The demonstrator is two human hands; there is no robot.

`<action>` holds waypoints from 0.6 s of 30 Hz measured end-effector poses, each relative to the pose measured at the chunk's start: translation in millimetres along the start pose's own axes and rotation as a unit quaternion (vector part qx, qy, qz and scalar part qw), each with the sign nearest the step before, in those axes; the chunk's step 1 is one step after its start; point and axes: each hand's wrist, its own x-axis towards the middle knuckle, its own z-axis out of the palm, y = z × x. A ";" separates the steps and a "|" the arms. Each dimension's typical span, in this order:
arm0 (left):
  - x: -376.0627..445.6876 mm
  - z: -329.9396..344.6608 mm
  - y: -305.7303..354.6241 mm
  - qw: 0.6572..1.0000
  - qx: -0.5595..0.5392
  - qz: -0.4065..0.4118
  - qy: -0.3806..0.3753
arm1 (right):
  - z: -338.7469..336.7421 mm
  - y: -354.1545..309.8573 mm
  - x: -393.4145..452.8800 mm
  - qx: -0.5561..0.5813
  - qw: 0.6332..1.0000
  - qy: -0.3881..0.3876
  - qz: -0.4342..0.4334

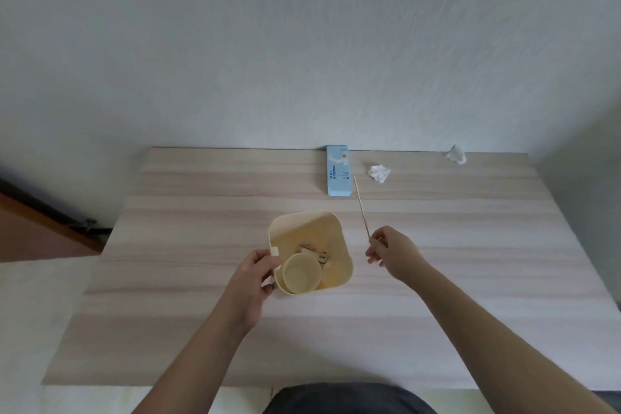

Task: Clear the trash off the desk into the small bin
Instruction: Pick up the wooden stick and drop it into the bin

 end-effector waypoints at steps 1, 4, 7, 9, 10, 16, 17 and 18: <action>0.7 3.4 0.4 1.000 0.001 -0.001 -0.007 | -5.2 -4.7 -9.6 0.011 1.000 0.006 -0.010; 3.9 11.9 2.1 1.000 0.004 -0.002 -0.029 | -19.7 -21.1 -37.0 0.030 0.999 0.010 -0.037; 9.6 20.6 3.0 0.999 0.010 -0.002 -0.041 | -33.5 -34.7 -59.0 0.017 0.999 0.013 -0.049; 11.8 25.3 4.9 0.999 0.015 -0.002 -0.048 | -39.4 -42.4 -71.8 -0.009 0.998 0.015 -0.055; 12.4 26.9 6.2 0.999 0.017 -0.002 -0.051 | -41.5 -45.7 -77.4 -0.029 0.998 0.018 -0.058; 8.9 32.1 9.6 0.997 0.041 0.000 -0.061 | -40.3 -51.1 -93.6 -0.167 0.986 -0.002 -0.020; 8.0 31.1 8.7 0.997 0.048 0.002 -0.064 | -37.0 -51.0 -93.0 -0.177 0.984 0.003 -0.015; 7.0 29.9 7.9 0.996 0.055 0.004 -0.067 | -33.0 -51.8 -92.3 -0.185 0.983 0.011 -0.013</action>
